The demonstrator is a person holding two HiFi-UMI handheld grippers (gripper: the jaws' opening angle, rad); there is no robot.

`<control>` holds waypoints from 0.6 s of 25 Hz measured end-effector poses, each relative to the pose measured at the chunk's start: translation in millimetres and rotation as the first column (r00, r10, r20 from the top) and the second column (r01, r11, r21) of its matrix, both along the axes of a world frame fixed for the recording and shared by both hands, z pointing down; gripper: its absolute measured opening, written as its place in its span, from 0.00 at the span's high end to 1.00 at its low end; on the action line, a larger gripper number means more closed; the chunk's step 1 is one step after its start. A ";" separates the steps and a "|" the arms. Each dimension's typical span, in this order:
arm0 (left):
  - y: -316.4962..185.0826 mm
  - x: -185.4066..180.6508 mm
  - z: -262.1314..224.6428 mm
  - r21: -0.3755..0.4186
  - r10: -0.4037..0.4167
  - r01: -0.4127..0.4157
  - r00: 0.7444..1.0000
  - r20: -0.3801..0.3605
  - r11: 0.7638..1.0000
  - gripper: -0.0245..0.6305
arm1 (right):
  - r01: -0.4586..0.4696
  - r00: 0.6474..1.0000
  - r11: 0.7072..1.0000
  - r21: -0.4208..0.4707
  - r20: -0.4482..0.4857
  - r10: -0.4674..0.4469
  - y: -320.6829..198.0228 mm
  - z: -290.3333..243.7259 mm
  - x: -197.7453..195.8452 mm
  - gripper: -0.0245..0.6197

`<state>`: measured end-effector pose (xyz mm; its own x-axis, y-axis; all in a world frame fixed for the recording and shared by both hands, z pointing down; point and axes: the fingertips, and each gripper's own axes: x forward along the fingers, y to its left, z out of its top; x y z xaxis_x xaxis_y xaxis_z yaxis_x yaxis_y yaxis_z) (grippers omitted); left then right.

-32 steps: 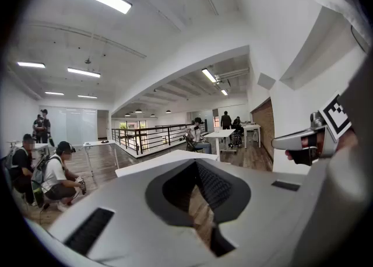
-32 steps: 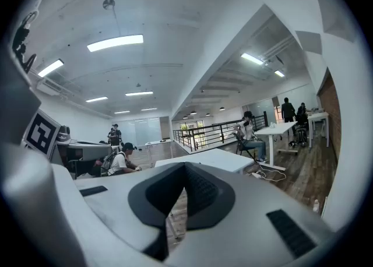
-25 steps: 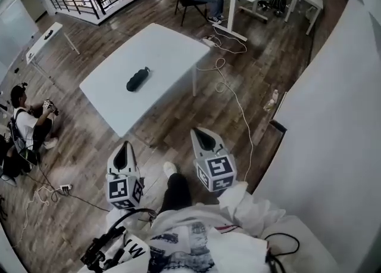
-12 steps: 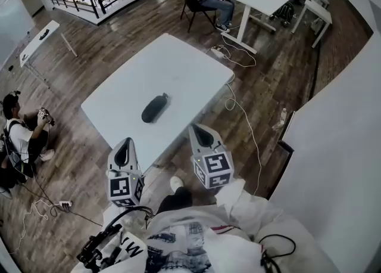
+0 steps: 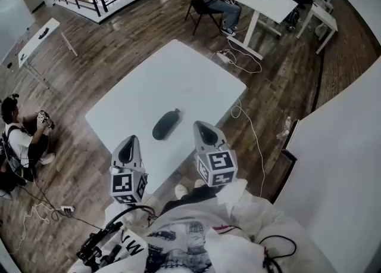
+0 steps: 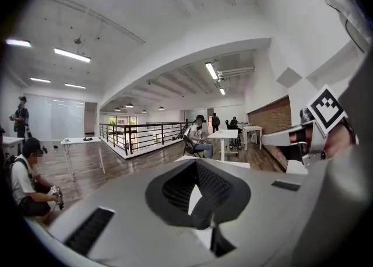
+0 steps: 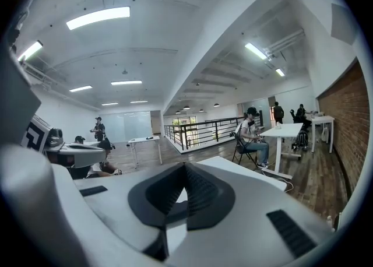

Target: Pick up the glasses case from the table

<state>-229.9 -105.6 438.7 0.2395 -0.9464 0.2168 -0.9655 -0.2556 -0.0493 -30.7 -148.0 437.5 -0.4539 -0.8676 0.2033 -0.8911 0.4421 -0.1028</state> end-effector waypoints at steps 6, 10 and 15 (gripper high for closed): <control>-26.5 -3.0 23.8 -0.087 0.013 -0.013 1.000 0.007 0.996 0.96 | -0.012 1.000 1.000 -0.028 0.027 0.013 -23.1 10.7 2.0 0.97; -50.0 14.3 48.2 -0.198 0.075 -0.068 0.997 0.027 0.978 0.96 | -0.038 0.998 0.998 -0.050 0.046 0.041 -37.0 18.1 18.0 0.97; -74.2 26.9 65.0 -0.259 0.085 -0.067 0.995 0.058 0.963 0.96 | -0.049 0.996 0.994 -0.094 0.074 0.056 -52.7 32.6 34.3 0.97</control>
<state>-203.0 -179.8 503.7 0.2847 -0.8364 0.4684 -0.9394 -0.3407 -0.0373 3.5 -200.7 470.1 -0.4258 -0.8697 0.2497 -0.9006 0.3808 -0.2094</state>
